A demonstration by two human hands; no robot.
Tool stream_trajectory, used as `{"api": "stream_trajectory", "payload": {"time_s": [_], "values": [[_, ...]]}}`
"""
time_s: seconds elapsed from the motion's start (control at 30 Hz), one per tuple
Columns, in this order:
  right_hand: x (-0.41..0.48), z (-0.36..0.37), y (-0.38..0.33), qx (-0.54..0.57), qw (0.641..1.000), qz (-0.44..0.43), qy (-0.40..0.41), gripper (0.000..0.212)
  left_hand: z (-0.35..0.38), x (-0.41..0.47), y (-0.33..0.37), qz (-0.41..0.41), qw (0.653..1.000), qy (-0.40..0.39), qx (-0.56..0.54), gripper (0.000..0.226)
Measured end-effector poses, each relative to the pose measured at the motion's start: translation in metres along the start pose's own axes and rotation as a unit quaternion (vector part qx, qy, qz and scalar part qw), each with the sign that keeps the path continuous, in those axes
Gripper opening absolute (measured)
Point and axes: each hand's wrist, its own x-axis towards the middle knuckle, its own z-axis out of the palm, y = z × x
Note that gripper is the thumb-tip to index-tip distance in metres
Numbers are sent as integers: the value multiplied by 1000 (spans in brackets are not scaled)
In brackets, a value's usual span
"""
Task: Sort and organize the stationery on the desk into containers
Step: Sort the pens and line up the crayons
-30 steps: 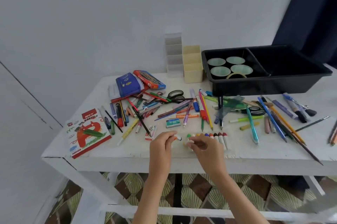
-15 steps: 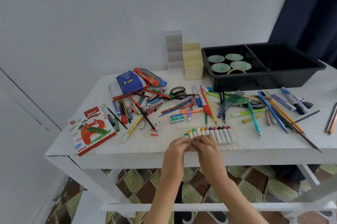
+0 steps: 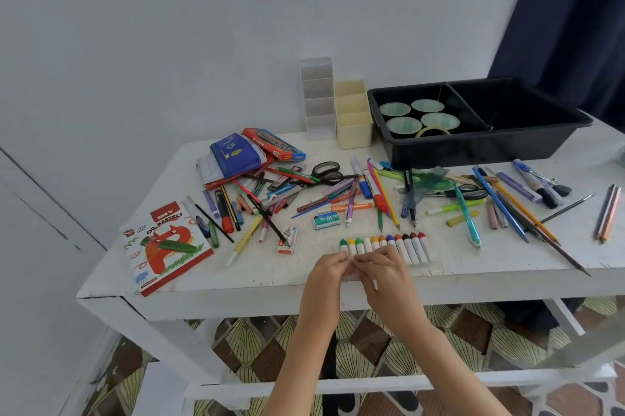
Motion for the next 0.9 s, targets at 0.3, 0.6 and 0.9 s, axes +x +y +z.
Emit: {"api": "stream_trajectory", "payload": {"time_s": [0.3,0.6,0.9], "values": [[-1,-9,-2,76,996,40,0,24,-10,10,1,56,996,23,71,26],[26,-30,8,135,978,153,35,19,-29,34,7,31,970,239,-35,17],[95,-39,50,153,960,228,48,17,-7,110,36,-3,974,210,-88,21]]}}
